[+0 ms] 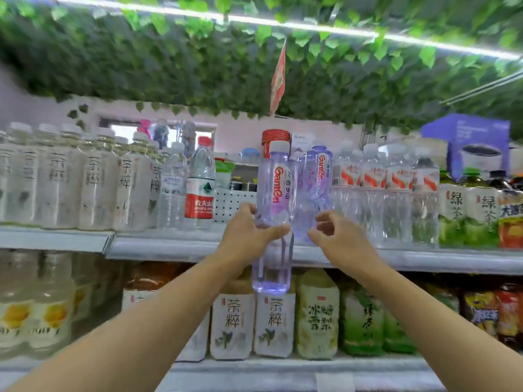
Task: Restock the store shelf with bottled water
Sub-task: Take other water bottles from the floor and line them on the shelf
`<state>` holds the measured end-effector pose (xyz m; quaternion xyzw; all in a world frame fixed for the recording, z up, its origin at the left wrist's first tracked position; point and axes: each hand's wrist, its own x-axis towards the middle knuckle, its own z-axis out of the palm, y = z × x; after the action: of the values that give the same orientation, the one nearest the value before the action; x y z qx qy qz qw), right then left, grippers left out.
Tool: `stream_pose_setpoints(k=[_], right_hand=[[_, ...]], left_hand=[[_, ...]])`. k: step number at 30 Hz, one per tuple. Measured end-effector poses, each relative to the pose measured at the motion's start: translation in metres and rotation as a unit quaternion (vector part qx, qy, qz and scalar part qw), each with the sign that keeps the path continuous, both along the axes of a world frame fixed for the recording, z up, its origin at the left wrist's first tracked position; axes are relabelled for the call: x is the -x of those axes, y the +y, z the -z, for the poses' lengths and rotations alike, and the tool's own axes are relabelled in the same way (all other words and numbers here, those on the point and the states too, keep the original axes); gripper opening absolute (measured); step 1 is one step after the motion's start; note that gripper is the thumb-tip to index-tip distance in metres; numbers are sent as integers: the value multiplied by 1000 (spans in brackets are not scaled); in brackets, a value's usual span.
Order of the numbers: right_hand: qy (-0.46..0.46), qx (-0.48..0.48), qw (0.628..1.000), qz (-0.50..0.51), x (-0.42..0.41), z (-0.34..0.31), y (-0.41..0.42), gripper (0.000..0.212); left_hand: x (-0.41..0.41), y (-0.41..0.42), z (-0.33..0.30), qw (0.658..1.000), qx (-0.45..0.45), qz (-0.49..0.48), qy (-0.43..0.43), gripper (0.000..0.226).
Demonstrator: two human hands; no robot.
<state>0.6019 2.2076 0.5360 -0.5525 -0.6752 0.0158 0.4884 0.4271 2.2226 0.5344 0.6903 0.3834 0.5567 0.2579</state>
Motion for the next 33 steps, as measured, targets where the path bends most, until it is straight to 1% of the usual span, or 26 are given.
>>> stream_pose_setpoints(k=[4,7,10,14,19,23,26,29,33], right_hand=[[-37,-10,998,49,18,-8,28,46],[-64,-8,995,74,28,-6,47,50],[-88,-6,991,101,35,1,62,51],[-107,-25,985,135,41,10,78,47],[-168,-61,969,168,43,17,87,43],[-203,-88,960,174,39,24,93,37],[-228,-113,953,167,35,28,94,34],[-244,-137,947,155,28,31,100,34],[-266,-176,938,134,21,33,110,34]], left_hand=[[13,38,-45,999,-35,17,-16,48],[16,70,-68,998,-51,28,-24,50],[13,100,-79,997,-55,44,-22,53],[3,129,-76,996,-42,72,-18,56],[-11,152,-62,997,-6,73,-7,52],[-14,156,-54,996,10,82,-30,52],[-13,155,-53,996,10,80,-26,55],[-13,154,-51,996,25,86,-8,61],[-9,156,-42,991,70,95,58,70]])
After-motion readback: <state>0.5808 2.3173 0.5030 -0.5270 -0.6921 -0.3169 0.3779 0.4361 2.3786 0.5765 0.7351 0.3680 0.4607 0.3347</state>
